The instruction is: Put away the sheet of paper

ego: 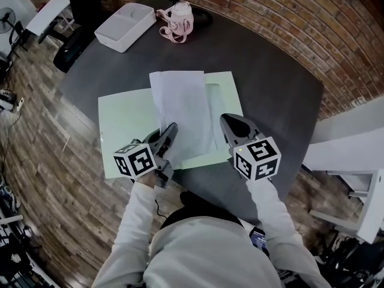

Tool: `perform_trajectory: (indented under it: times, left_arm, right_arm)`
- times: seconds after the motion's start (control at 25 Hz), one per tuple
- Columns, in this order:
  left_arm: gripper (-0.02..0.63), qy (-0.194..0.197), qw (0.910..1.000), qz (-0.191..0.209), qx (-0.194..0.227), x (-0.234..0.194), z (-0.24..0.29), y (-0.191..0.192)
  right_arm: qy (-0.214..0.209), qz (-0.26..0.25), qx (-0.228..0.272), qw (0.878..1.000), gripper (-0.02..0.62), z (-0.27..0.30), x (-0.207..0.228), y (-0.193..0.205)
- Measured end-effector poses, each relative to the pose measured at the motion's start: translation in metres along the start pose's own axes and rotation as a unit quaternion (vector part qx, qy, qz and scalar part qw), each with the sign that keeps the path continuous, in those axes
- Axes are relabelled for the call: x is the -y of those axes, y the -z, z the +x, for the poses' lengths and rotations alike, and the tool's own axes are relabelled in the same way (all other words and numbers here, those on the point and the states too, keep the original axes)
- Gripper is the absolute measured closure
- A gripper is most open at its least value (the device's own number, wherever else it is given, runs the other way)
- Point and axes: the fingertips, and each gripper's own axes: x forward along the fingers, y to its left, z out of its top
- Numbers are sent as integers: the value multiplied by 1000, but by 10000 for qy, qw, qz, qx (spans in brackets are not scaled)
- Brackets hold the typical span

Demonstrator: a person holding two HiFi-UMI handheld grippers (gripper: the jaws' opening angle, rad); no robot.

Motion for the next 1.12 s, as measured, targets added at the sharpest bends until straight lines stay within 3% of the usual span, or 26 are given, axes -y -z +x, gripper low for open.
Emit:
perform_trajectory:
  times: [0.28, 0.64, 1.12]
  left_arm:
    - [589, -197, 9990, -209, -345, -18, 2, 21]
    - [589, -491, 9970, -336, -498, -36, 7, 31]
    - [589, -759, 9943, -388, -642, -50, 7, 36]
  right_arm:
    - [-263, -200, -207, 9992, 568, 36, -5, 2]
    - [-487, -561, -504, 9960, 568, 89, -13, 5]
    - [-364, -567, -1048, 9922, 566, 151, -4, 24]
